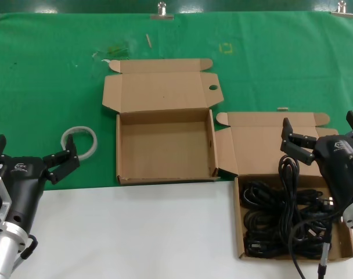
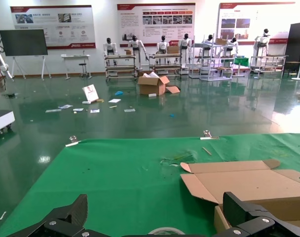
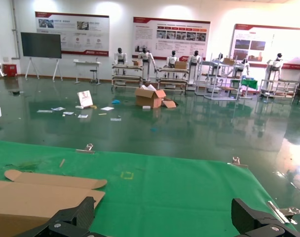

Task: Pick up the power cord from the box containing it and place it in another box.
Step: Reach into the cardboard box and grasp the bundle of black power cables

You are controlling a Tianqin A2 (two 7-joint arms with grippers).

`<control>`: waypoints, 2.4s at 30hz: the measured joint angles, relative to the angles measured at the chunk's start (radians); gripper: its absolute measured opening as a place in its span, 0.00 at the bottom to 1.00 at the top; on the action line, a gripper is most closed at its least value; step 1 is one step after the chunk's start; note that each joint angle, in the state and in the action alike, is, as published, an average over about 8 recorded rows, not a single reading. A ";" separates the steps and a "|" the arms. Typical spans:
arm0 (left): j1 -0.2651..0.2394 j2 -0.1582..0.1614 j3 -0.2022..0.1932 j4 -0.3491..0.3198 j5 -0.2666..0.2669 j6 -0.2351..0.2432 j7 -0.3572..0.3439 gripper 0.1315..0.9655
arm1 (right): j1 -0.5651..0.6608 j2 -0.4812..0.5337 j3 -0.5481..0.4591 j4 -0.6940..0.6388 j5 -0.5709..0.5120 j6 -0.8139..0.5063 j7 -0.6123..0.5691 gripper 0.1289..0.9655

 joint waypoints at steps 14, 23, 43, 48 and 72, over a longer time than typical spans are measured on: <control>0.000 0.000 0.000 0.000 0.000 0.000 0.000 1.00 | 0.000 0.000 0.000 0.000 0.000 0.000 0.000 1.00; 0.000 0.000 0.000 0.000 0.000 0.000 0.000 1.00 | 0.000 0.000 0.000 0.000 0.000 0.000 0.000 1.00; 0.000 0.000 0.000 0.000 0.000 0.000 0.000 1.00 | 0.000 0.000 0.000 0.000 0.000 0.000 0.000 1.00; 0.000 0.000 0.000 0.000 0.000 0.000 0.000 1.00 | 0.000 0.000 0.000 0.000 0.000 0.000 0.000 1.00; 0.000 0.000 0.000 0.000 0.000 0.000 0.000 1.00 | -0.003 0.004 -0.002 0.006 0.001 0.001 0.000 1.00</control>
